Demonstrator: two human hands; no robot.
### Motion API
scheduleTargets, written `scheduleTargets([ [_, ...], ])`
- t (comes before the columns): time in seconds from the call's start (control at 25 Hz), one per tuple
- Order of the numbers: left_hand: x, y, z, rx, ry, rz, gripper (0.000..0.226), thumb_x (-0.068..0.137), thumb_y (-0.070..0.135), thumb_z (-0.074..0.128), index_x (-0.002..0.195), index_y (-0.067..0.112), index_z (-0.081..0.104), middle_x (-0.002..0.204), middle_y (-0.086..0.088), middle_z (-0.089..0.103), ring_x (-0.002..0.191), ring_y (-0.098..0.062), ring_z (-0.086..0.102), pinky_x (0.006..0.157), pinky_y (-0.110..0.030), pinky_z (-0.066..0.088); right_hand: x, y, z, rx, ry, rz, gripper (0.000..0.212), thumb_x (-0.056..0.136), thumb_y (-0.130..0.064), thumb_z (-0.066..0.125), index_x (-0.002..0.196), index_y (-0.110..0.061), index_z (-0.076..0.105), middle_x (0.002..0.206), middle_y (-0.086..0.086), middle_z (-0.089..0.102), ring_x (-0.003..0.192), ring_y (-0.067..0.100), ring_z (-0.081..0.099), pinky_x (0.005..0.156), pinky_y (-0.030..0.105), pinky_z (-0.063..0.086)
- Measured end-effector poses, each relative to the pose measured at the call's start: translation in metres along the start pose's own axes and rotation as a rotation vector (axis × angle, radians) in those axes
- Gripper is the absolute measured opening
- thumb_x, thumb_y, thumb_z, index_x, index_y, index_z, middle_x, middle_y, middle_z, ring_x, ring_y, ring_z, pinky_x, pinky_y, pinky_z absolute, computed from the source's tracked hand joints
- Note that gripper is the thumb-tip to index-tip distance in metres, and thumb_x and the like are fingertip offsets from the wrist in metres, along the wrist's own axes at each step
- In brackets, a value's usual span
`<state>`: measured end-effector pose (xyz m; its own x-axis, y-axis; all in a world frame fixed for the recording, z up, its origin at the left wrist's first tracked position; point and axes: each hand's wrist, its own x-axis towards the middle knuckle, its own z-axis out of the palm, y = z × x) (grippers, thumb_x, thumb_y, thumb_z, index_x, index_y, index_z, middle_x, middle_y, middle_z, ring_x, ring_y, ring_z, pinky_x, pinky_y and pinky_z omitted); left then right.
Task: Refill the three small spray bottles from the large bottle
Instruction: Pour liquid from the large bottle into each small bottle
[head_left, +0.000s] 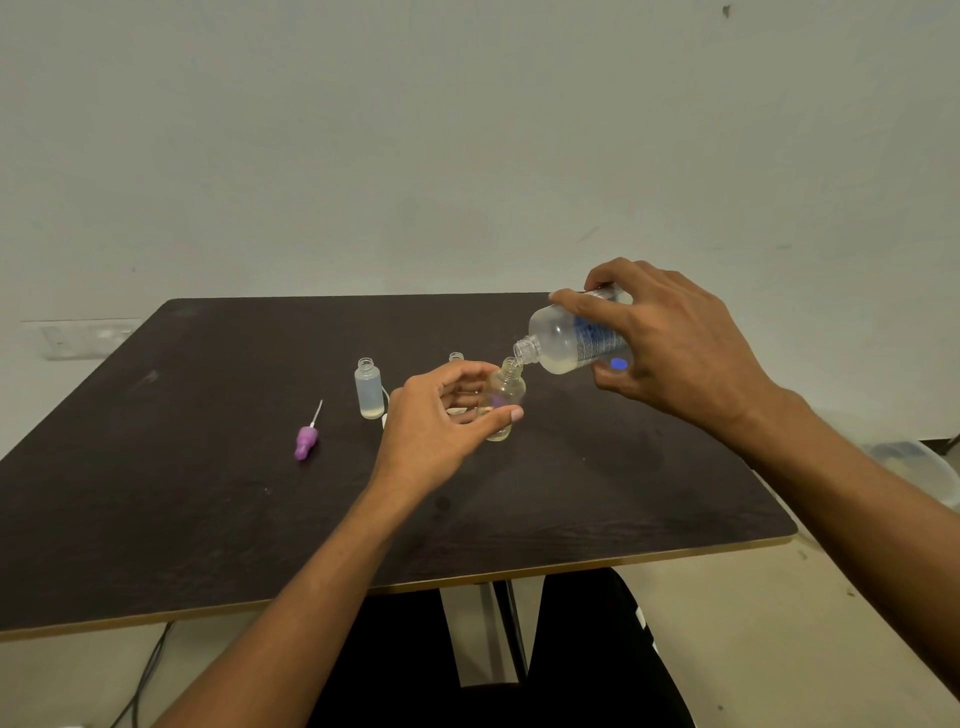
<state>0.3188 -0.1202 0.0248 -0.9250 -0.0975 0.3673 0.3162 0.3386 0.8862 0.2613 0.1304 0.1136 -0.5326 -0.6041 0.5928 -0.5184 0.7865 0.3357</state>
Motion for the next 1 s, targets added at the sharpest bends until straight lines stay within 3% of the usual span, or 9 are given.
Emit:
scheduleTargets([
  [1.0, 0.0004, -0.0040, -0.0003, -0.005, -0.003, -0.001, 0.052, 0.075, 0.035, 0.093, 0.122, 0.024, 0.075, 0.112, 0.010, 0.078, 0.103, -0.002, 0.074, 0.090, -0.032, 0.064, 0.0025, -0.0015, -0.0011, -0.020, 0.005, -0.014, 0.082, 0.071, -0.035, 0.094, 0.145, -0.028, 0.060, 0.132, 0.010, 0.061, 0.108, 0.033, 0.065, 0.085, 0.042, 0.057],
])
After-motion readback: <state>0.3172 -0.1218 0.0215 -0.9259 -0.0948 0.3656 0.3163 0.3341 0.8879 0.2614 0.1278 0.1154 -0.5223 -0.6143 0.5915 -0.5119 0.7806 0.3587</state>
